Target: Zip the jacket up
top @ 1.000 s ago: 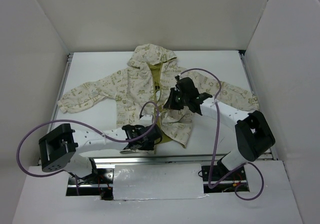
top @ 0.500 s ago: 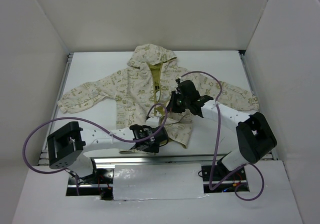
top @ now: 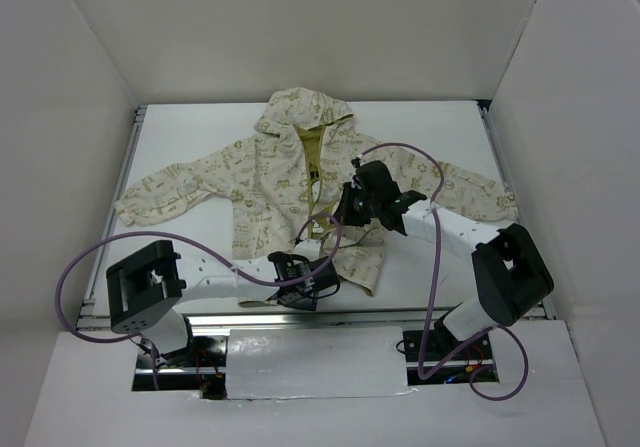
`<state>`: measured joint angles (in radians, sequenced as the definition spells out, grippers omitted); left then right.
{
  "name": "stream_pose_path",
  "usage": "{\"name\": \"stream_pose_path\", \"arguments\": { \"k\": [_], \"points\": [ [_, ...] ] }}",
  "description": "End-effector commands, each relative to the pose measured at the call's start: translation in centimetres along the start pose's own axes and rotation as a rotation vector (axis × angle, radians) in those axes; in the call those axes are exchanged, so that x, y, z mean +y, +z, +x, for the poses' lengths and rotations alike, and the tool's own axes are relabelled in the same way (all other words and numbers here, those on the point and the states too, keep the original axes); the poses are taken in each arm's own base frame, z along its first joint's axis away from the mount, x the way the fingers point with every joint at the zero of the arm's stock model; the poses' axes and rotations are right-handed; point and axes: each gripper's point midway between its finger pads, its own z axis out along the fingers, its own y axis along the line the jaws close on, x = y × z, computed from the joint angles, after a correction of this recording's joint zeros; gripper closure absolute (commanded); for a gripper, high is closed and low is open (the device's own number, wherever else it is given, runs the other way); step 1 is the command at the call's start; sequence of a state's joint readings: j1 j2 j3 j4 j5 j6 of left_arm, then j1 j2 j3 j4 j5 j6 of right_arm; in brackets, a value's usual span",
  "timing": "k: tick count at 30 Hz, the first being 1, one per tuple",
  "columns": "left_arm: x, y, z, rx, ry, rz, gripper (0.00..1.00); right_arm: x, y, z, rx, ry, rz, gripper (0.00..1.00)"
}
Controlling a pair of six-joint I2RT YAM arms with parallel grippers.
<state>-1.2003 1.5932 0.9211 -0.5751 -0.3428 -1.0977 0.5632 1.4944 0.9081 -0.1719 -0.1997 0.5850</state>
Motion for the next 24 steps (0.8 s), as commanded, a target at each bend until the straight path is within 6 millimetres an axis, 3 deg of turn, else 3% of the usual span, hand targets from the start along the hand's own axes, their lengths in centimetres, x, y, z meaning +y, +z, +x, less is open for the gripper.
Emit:
{"name": "stream_pose_path", "arguments": {
  "k": [1,4,11,17,22,24],
  "points": [
    [-0.3,0.3,0.4,0.019,0.024,-0.001,0.45,0.8,-0.1,-0.5,-0.026,-0.029,-0.035,1.00],
    [-0.1,1.0,0.9,0.034,0.031,-0.018,0.48,0.7,-0.1,-0.4,-0.025,-0.031,-0.034,1.00],
    [0.1,1.9,1.8,0.061,0.036,-0.022,0.70,0.7,0.1,-0.4,-0.023,-0.034,-0.038,1.00],
    [-0.7,2.5,2.0,0.070,0.048,0.008,1.00,1.0,0.1,-0.3,-0.018,-0.036,-0.051,1.00],
    [-1.3,2.4,1.5,0.035,0.020,0.061,1.00,1.0,-0.3,-0.2,-0.025,-0.038,-0.058,1.00],
    [-2.0,1.4,0.1,-0.020,-0.021,0.123,1.00,0.9,-0.5,0.0,-0.025,-0.033,-0.058,1.00]
  ]
}}
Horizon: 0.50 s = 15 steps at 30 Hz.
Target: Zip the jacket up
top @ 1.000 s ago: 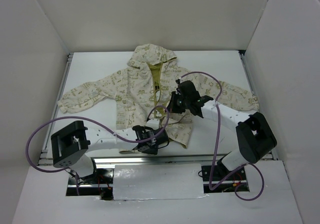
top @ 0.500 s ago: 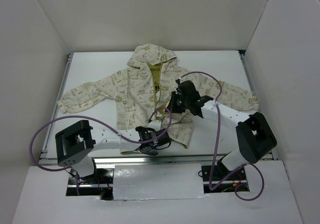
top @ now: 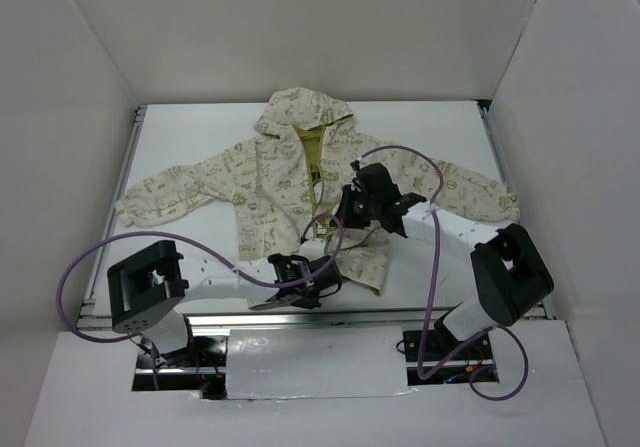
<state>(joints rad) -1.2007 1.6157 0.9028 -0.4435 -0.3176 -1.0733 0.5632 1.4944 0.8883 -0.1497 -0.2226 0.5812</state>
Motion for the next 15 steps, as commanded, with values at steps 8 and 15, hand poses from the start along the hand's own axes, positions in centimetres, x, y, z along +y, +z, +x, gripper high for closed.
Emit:
{"name": "stream_pose_path", "arguments": {
  "k": [8,15],
  "points": [
    [-0.1,-6.3,-8.8,-0.390,-0.290,0.259,1.00,1.5,-2.9,-0.7,-0.123,-0.004,-0.083,1.00],
    [1.6,-11.0,-14.5,-0.746,-0.514,0.486,1.00,3.8,-5.5,1.9,-0.141,-0.081,-0.304,1.00]
  ]
}}
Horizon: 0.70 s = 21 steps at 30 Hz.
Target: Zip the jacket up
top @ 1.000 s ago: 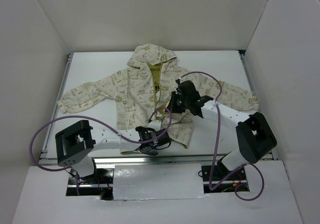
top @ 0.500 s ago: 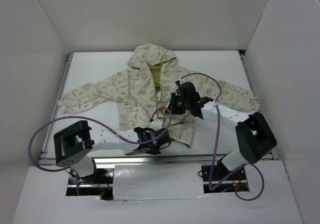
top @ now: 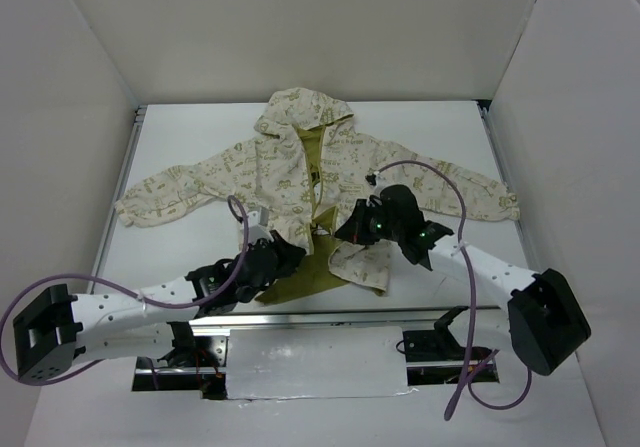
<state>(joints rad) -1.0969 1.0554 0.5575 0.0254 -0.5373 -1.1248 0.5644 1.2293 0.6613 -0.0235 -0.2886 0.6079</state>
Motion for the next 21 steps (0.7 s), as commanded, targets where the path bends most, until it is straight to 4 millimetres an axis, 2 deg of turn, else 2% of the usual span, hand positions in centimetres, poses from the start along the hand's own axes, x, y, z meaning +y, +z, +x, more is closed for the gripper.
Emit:
{"name": "stream_pose_path", "arguments": {
  "k": [1,2,4,5,7,9,10,14,21],
  "points": [
    [-3.8,-0.4,-5.5,-0.248,-0.173,0.203,1.00,3.0,-1.2,0.1,-0.054,-0.081,-0.192,1.00],
    [-3.4,-0.4,-5.5,-0.262,-0.179,0.211,1.00,3.4,-1.8,1.6,-0.030,-0.098,-0.249,1.00],
    [-4.0,-0.5,-6.0,-0.288,-0.198,0.249,1.00,4.3,-2.5,1.6,-0.059,-0.129,-0.316,1.00],
    [-4.6,-0.5,-6.3,-0.301,-0.215,0.275,1.00,4.1,-2.7,2.3,-0.052,-0.137,-0.332,1.00],
    [-5.1,-0.3,-6.0,-0.292,-0.225,0.304,1.00,5.5,-3.7,2.5,-0.073,-0.184,-0.417,1.00],
    [-6.0,-0.5,-6.2,-0.299,-0.249,0.362,1.00,5.8,-4.3,3.2,-0.074,-0.209,-0.462,1.00],
    [-6.1,-0.4,-5.9,-0.290,-0.254,0.373,1.00,6.2,-4.5,3.2,-0.088,-0.219,-0.487,1.00],
    [-6.8,-0.5,-5.7,-0.288,-0.286,0.434,1.00,5.9,-4.5,3.6,-0.106,-0.192,-0.502,1.00],
    [-6.7,-0.8,-5.6,-0.286,-0.283,0.447,1.00,7.0,-5.6,3.0,-0.192,-0.212,-0.578,1.00]
  ]
}}
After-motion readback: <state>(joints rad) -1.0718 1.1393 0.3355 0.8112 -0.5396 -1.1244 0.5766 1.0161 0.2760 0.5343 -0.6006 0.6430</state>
